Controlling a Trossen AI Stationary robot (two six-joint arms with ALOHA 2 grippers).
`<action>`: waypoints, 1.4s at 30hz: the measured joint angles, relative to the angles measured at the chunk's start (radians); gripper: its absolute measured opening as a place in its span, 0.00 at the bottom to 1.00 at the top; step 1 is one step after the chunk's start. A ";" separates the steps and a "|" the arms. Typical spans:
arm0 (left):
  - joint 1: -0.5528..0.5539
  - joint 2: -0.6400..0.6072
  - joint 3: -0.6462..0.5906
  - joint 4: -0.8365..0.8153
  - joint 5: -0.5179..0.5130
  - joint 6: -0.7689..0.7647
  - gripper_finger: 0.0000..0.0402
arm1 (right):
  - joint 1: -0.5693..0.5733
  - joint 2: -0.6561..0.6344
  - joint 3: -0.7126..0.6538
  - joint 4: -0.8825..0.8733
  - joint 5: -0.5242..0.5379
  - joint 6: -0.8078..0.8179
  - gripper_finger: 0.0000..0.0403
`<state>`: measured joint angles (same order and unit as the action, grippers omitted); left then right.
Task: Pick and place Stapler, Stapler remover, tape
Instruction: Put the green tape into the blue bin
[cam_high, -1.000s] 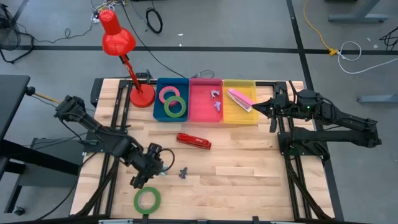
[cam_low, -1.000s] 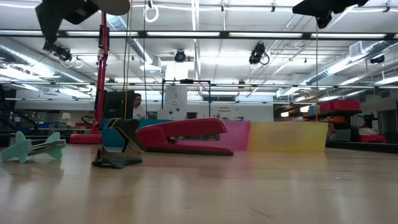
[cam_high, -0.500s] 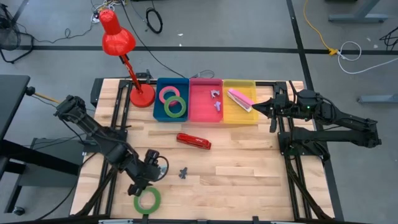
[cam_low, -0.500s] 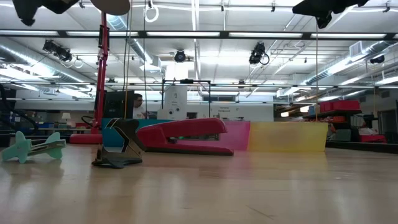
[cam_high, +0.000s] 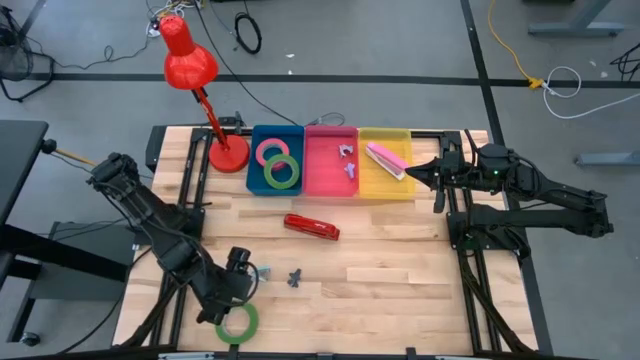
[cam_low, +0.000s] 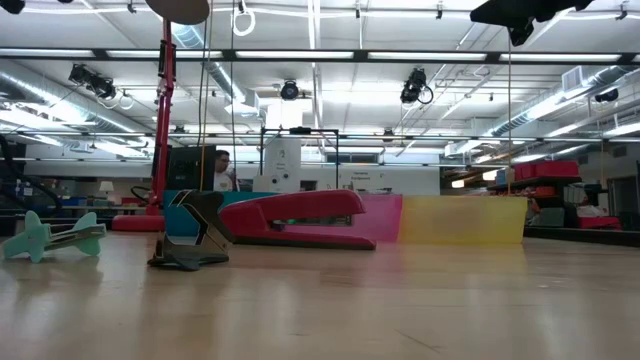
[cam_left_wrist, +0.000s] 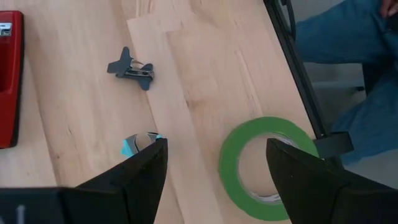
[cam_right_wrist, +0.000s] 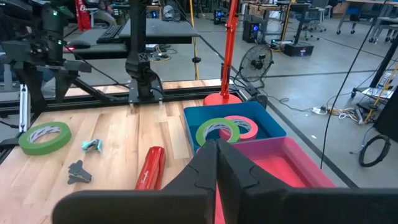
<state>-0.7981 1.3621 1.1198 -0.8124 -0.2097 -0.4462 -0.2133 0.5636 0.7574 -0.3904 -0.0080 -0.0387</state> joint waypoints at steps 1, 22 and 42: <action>-0.004 0.000 0.000 0.000 -0.001 -0.012 0.68 | 0.000 0.000 0.000 0.000 0.000 0.000 0.02; -0.038 0.257 0.000 0.000 0.105 -0.092 0.68 | 0.000 0.000 0.000 0.000 0.000 0.000 0.02; -0.081 0.413 0.000 0.008 0.120 -0.158 0.68 | 0.000 0.000 0.000 0.000 0.000 0.000 0.02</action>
<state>-0.8789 1.7752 1.1194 -0.8043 -0.0899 -0.6042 -0.2134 0.5636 0.7574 -0.3902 -0.0078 -0.0387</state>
